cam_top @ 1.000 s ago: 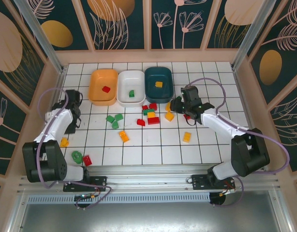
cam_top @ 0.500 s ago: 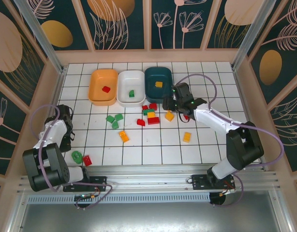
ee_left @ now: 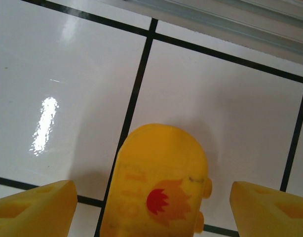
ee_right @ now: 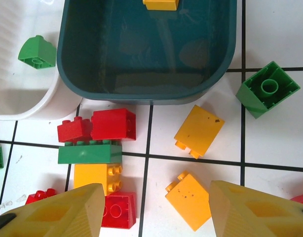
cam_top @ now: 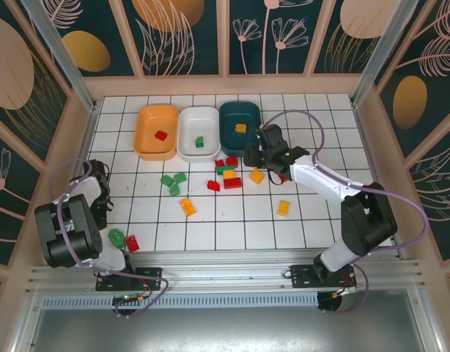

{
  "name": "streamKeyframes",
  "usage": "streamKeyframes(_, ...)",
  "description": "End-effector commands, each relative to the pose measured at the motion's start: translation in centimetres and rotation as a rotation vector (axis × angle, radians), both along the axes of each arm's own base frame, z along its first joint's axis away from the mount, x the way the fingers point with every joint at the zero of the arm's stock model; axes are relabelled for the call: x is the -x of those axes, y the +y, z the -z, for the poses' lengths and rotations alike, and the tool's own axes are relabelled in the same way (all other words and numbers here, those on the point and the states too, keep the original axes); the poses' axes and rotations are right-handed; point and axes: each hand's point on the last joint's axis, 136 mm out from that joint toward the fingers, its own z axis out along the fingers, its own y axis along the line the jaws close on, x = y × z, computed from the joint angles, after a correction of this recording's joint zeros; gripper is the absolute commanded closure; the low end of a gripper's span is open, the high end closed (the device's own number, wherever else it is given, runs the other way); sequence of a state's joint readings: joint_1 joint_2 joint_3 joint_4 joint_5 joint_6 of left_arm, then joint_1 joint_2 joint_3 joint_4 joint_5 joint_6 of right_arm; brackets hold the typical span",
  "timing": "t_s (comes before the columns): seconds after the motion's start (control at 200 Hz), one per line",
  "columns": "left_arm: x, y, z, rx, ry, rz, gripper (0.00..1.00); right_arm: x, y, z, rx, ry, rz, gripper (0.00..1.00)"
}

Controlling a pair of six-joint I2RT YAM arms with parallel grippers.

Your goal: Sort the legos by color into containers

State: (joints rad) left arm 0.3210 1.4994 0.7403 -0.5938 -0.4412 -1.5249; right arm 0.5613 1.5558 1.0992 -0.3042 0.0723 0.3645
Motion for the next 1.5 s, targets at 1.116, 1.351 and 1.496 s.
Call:
streamKeyframes(1.116,-17.6,-14.5,-13.4,-0.093,-0.497,0.677,0.68,-1.3,-3.9,-1.5,-0.032,-0.091,0.117,0.46)
streamKeyframes(1.351,-26.0,-33.5,-17.0,-0.069,-0.624,1.140,0.69,-1.0,-8.3,-1.5,-0.105,-0.097,0.248,0.46)
streamKeyframes(1.496,-28.7,-43.9,-16.9,-0.047,-0.659,1.413,0.69,-0.1,-10.5,-1.9,-0.134,-0.108,0.303,0.46)
